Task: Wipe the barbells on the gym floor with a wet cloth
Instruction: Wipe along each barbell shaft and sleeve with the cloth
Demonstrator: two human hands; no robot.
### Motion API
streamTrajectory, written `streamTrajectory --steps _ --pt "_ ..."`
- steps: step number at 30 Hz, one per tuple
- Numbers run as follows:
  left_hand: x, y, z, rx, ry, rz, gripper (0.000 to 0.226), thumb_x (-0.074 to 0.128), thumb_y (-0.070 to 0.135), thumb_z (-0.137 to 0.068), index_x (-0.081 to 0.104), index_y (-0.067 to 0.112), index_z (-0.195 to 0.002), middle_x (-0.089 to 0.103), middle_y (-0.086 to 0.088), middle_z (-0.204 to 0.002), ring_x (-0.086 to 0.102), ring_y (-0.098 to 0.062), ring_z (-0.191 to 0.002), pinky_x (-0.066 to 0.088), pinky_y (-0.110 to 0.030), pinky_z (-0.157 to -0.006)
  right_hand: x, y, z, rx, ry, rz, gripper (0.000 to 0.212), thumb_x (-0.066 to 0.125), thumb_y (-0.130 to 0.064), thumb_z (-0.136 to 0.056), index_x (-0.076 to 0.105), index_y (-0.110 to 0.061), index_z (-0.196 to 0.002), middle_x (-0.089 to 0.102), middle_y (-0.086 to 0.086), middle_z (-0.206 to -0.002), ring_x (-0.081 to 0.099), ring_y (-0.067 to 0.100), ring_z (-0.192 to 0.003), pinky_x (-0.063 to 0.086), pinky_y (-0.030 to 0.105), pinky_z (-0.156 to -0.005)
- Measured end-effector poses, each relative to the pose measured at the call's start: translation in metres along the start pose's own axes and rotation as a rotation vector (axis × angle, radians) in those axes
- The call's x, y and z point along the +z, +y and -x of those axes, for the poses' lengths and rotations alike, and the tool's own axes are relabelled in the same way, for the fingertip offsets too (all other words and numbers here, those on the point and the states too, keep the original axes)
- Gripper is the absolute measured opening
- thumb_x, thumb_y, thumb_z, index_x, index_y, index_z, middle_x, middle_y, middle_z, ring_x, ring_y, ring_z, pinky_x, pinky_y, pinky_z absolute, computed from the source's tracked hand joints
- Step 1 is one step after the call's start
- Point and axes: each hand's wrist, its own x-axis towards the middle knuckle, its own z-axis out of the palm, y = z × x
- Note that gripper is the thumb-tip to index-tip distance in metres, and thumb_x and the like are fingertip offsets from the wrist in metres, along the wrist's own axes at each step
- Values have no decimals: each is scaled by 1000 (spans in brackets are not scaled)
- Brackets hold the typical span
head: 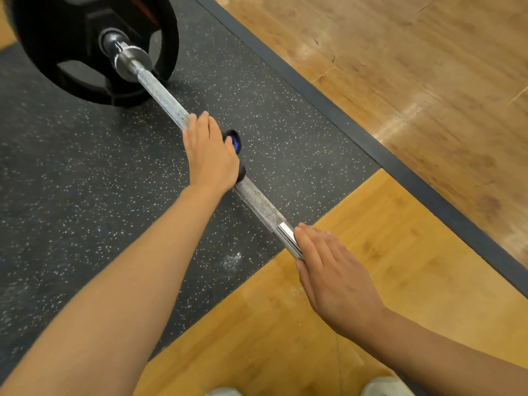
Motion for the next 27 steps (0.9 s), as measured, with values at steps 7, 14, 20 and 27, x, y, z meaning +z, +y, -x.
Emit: streamTrajectory --steps 7,14,20,27 --pt "19 18 89 244 27 206 56 25 28 -103 25 -3 -151 18 -13 -161 2 -28 -151 -2 -43 -123 -1 0 0 -1 6 -3 45 36 -27 -101 44 -3 -139 58 15 -137 56 28 -126 34 40 -109" --pt "14 6 45 107 50 115 58 28 24 -106 8 0 -155 3 -13 -164 -4 -25 -152 -9 -40 -121 0 1 0 10 12 -20 45 38 -28 -101 45 -5 -139 57 13 -138 54 27 -127 38 40 -108" --pt "-1 -5 -21 -96 14 42 60 29 21 -107 0 -4 -154 -3 -13 -164 -9 -29 -151 -6 -40 -122 -2 2 -1 16 13 -36 44 36 -29 -102 42 -7 -139 57 11 -137 47 24 -129 35 39 -107" --pt "-4 -4 -19 -94 6 111 60 29 21 -108 -1 -4 -153 -5 -13 -164 -10 -28 -151 -5 -38 -122 -2 3 -1 19 9 -40 43 37 -28 -101 42 -7 -139 58 11 -136 47 23 -127 37 39 -106"
